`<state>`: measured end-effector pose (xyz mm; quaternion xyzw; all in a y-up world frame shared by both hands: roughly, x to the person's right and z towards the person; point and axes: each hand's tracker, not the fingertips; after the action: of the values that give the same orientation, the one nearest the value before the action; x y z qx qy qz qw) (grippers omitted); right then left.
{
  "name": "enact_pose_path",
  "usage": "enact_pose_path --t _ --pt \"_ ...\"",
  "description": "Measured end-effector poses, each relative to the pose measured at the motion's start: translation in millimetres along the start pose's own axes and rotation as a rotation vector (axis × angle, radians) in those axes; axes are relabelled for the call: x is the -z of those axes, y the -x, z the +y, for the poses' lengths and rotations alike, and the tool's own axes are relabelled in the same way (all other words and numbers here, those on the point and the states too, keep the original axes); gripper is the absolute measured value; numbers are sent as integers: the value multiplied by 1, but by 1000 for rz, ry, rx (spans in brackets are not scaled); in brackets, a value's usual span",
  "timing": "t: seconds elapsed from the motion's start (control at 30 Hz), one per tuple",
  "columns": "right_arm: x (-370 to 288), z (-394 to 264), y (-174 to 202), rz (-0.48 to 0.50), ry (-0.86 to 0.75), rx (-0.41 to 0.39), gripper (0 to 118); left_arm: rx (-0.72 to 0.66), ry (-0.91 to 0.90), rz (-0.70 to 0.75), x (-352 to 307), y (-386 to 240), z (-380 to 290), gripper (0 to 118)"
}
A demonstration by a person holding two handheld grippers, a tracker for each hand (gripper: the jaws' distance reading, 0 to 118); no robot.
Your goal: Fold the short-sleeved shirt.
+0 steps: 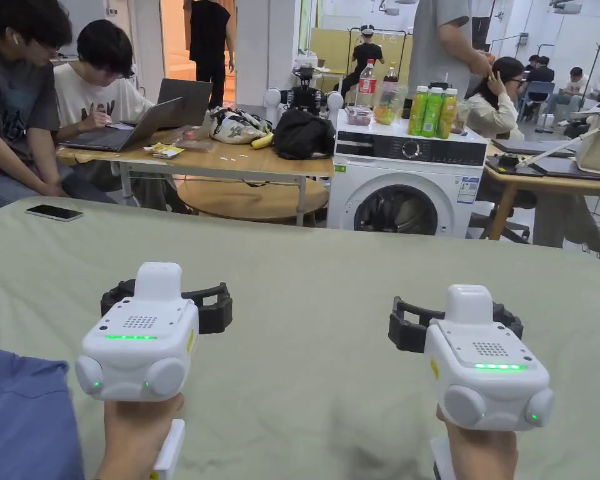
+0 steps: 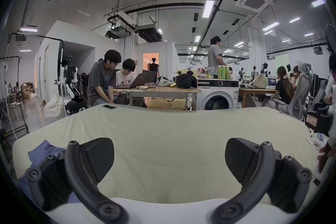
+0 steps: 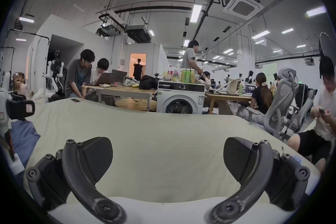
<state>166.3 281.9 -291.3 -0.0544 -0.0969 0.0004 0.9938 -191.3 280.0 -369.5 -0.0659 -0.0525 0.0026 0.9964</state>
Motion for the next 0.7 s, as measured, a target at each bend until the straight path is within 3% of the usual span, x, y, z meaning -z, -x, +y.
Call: enact_pose_path --t 0.23,0.7 --pt "2 -3 -2 -70 45 119 118 37 2 -8 -3 -1 1 118" --pt "4 -9 4 -146 38 7 118 49 6 0 -2 1 -3 118"
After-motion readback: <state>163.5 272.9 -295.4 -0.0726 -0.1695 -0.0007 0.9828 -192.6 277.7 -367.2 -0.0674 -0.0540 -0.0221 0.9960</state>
